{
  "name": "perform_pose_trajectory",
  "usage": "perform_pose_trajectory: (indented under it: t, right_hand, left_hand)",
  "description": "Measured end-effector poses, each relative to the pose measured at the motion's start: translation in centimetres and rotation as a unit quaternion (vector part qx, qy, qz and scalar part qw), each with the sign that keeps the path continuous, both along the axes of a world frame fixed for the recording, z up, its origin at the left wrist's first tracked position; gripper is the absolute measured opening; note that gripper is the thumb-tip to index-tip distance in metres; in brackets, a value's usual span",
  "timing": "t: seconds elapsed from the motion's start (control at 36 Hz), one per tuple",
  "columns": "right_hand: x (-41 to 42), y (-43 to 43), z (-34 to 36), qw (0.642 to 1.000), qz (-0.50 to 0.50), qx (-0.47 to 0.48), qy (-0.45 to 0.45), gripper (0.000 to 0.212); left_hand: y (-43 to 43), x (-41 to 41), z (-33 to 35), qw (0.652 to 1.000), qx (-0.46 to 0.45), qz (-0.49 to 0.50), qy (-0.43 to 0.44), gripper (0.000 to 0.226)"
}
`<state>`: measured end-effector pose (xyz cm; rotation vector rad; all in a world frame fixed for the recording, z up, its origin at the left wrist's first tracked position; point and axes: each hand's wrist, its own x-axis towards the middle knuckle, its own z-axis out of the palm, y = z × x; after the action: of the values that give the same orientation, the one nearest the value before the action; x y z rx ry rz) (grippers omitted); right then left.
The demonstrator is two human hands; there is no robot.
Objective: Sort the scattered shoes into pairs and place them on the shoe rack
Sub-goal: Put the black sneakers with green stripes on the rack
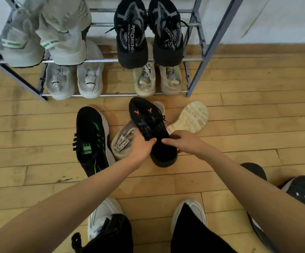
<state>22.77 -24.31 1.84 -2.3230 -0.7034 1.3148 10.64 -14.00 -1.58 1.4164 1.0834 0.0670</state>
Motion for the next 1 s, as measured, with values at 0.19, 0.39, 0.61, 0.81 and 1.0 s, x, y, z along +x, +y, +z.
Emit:
perform_pose_trajectory:
  t: [0.19,0.39,0.61,0.81,1.0]
  right_hand:
    - [0.2,-2.5,0.2,0.992,-0.072,0.057,0.089,0.037]
    - [1.9,-5.4,1.3,0.98,-0.169,0.09,0.053,0.022]
    - [4.6,-12.8,0.2,0.954,-0.25,-0.099,-0.136,0.049]
    - [5.1,-19.1,-1.8,0.925,-0.222,-0.279,-0.131,0.093]
    - [4.3,-19.8,-2.5,0.933,-0.168,-0.274,-0.162,0.096]
  left_hand:
    - [0.0,-2.1,-0.3,0.999,0.019,0.009,-0.031,0.064]
    - [-2.6,-0.4,1.8,0.984,0.087,-0.13,-0.083,0.071]
    - [-6.4,4.5,1.4,0.966,0.071,-0.247,-0.001,0.069]
    - [-9.4,4.5,0.2,0.878,0.246,-0.402,0.081,0.076]
    - [-8.9,3.6,-0.9,0.757,0.415,-0.49,0.118,0.082]
